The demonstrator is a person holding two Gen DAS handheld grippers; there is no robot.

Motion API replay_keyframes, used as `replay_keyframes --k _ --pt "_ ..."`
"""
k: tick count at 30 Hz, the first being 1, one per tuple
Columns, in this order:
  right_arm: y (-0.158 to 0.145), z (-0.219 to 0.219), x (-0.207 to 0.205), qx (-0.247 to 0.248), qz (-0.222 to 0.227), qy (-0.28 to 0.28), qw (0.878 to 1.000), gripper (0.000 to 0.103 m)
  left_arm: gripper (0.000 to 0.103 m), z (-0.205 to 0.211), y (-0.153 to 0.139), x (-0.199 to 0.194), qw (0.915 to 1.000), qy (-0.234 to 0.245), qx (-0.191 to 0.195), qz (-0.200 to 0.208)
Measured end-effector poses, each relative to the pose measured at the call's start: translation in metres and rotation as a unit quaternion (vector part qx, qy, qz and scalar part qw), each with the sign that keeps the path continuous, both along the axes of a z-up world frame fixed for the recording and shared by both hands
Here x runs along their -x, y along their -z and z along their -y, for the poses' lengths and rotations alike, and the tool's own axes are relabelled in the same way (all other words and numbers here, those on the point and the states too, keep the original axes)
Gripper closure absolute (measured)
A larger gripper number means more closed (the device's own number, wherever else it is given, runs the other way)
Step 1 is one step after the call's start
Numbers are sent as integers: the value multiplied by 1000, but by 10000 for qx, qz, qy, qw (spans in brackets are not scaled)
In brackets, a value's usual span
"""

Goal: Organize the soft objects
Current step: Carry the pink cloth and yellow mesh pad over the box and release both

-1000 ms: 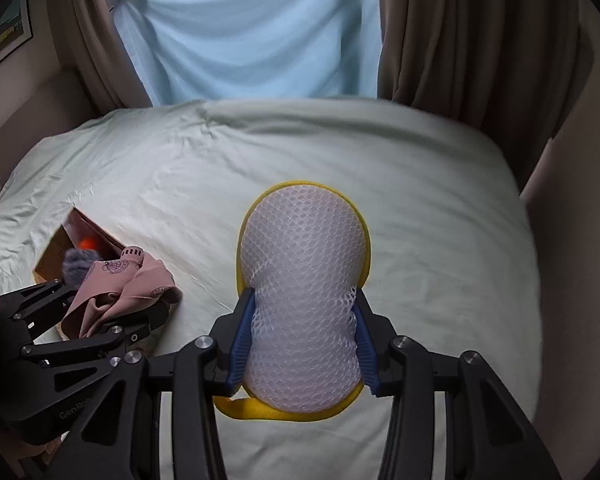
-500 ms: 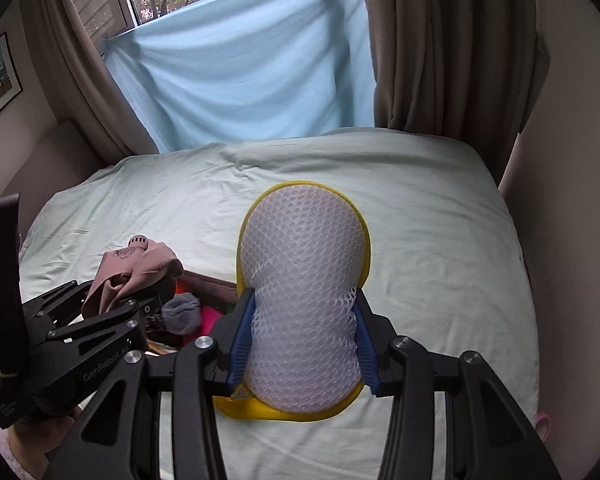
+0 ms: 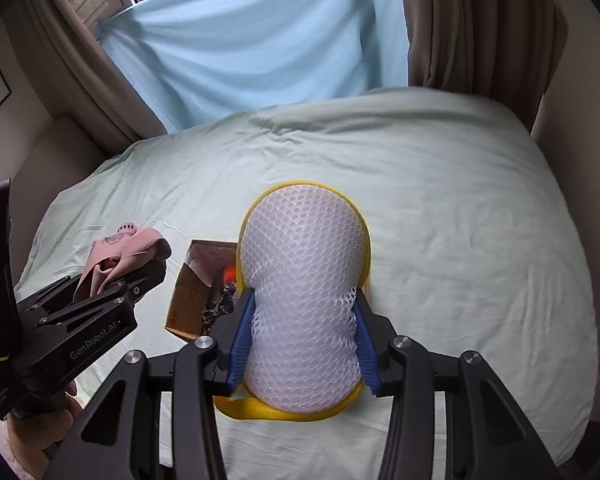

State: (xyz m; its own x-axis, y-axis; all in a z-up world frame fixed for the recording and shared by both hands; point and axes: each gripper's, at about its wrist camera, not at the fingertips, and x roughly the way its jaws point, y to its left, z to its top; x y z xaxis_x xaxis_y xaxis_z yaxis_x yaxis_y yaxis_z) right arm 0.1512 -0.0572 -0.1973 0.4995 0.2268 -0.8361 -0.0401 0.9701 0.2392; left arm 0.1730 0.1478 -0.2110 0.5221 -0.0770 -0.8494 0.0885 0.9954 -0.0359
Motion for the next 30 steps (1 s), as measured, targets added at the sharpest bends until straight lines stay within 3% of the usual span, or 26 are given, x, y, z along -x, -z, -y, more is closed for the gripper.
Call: replay_keyframes --k 9,20,24,25,26,27,28,30 --pt "53 -36 -26 -183 -750 207 9968 61 64 -33 54 -39 9985 -8 -54 -543" --pt "113 -30 -61 -312 -1437 346 9885 57 63 -42 120 -69 9924 -5 -446 -1148" --pt "131 -24 -71 -399 -1626 448 9849 49 62 -39 134 -76 9915 79 -494 -1205" --pt "133 -23 -73 -396 -1630 471 9847 47 52 -38 135 -77 9917 81 -540 -1162" --pt "136 -22 -75 -433 -1619 513 9845 38 30 -36 136 -78 9919 95 -570 -1133" --pt "138 -19 -76 -523 -1596 575 9841 27 18 -35 136 -79 9917 81 -613 -1126" --pt "138 -17 -77 -607 -1583 628 9835 23 0 -34 136 -80 9916 47 -678 -1103" --pt "140 -12 -80 -700 -1601 704 9821 15 0 -35 133 -80 9922 51 -682 -1046"
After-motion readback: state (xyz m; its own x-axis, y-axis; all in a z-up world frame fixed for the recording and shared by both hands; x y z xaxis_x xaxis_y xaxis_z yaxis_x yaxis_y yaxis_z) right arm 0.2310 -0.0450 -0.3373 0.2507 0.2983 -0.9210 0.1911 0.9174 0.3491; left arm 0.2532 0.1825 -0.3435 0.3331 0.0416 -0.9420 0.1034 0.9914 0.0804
